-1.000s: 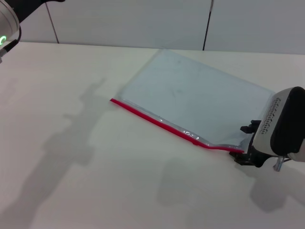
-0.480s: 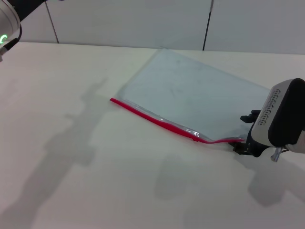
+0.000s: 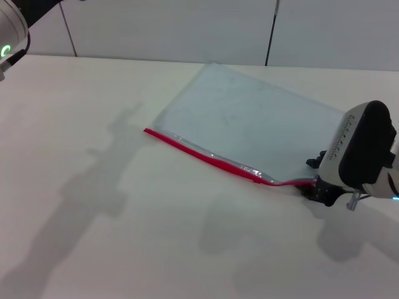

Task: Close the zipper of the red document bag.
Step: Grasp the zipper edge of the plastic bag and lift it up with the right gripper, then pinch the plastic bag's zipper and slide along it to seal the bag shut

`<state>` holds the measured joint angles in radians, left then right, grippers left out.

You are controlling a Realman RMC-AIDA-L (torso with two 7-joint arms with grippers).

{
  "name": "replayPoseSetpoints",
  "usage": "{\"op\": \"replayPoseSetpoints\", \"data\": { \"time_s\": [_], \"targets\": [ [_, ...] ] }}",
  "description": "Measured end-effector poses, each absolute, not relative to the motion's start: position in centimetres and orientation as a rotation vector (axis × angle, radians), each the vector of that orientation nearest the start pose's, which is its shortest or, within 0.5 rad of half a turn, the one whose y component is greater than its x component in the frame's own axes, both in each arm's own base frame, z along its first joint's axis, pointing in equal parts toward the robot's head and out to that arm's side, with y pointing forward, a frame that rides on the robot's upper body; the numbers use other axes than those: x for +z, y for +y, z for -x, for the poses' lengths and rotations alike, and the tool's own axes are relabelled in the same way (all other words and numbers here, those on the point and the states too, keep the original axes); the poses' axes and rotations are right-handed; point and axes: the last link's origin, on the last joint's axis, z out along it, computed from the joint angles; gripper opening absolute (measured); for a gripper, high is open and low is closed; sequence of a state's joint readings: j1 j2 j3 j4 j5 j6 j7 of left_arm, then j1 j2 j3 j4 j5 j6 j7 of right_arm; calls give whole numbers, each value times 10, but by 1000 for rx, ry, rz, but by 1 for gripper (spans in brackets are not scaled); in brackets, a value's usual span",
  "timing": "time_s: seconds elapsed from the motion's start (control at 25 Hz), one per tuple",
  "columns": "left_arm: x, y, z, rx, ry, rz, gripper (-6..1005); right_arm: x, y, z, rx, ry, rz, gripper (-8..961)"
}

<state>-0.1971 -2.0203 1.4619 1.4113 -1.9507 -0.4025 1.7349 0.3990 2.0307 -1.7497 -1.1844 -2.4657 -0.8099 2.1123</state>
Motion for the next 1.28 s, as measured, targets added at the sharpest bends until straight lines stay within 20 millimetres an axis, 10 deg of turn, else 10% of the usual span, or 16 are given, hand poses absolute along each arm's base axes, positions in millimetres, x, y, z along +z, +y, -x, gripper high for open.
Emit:
{"op": "replayPoseSetpoints", "data": {
  "time_s": [0.76,1.28],
  "targets": [
    [102,388,182,-731,-389,1847,582,-52,361,-216,-327,224,2570,225],
    [69,396,145,-511,-230,2225,580,-35,357,-198,-257,195,2546,133]
  ]
}}
